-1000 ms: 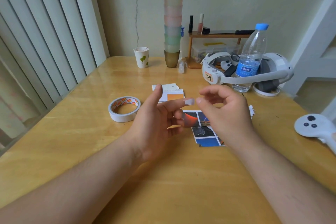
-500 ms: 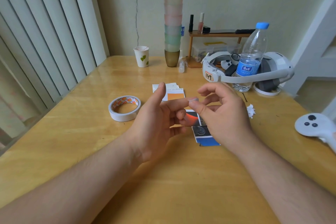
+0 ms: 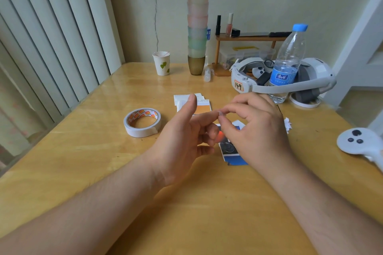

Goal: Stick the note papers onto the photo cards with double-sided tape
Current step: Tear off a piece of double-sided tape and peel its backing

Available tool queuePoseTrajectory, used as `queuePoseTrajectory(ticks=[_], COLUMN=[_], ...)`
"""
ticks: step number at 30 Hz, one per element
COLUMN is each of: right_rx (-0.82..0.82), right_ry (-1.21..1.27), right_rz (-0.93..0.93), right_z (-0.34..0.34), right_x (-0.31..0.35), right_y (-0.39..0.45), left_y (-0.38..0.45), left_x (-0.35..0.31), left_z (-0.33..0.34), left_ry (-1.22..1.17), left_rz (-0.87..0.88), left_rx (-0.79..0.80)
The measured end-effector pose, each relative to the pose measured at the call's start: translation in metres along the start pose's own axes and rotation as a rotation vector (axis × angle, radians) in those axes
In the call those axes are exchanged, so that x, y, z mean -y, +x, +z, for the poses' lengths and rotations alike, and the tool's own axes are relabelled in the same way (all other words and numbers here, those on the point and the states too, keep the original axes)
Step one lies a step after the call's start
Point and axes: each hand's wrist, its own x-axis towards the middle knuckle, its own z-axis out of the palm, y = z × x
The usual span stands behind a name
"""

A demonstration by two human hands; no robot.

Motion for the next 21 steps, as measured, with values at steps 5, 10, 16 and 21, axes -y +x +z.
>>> queuePoseTrajectory(ticks=[5, 10, 16, 21], right_rx=[-0.06, -0.07, -0.061, -0.012], right_ry=[-0.072, -0.1, -0.134, -0.13], right_rz=[-0.054, -0.081, -0.076, -0.083], right_z=[0.0002, 0.0019, 0.0044, 0.0052], right_x=[0.0035, 0.0028, 0.0039, 0.0029], right_y=[0.0011, 0.0015, 0.0018, 0.0022], left_y=[-0.0009, -0.0018, -0.0035, -0.0029], left_x=[-0.0008, -0.0021, -0.0028, -0.0018], left_z=[0.0036, 0.0061, 0.0101, 0.0093], left_ry=[-0.03, -0.009, 0.019, 0.005], left_rz=[0.012, 0.013, 0.013, 0.008], left_rx=[0.029, 0.036, 0.026, 0.017])
